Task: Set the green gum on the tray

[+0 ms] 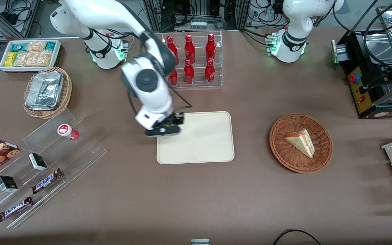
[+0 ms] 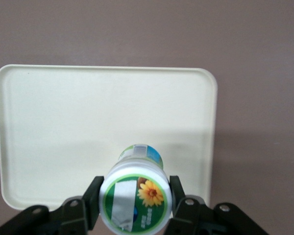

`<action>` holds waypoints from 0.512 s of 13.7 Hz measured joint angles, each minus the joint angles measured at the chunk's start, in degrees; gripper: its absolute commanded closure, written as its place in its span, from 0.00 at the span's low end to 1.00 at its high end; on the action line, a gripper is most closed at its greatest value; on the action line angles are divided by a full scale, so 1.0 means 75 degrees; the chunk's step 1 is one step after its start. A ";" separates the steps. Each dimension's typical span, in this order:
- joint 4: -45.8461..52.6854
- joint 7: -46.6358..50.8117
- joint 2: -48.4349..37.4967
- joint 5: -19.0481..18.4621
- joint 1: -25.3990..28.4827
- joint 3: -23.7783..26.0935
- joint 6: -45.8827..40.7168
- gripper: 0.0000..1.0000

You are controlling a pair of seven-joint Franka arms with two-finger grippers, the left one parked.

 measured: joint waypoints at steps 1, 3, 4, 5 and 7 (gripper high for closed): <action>0.0117 0.0364 0.0345 0.0000 0.0114 0.0000 0.0300 1.00; 0.0240 0.0702 0.0903 0.0000 0.0282 0.0004 0.0932 1.00; 0.0272 0.0836 0.1126 0.0000 0.0397 0.0002 0.1132 1.00; 0.0290 0.1016 0.1289 0.0000 0.0501 0.0003 0.1220 1.00; 0.0325 0.1312 0.1494 0.0000 0.0675 -0.0003 0.1252 1.00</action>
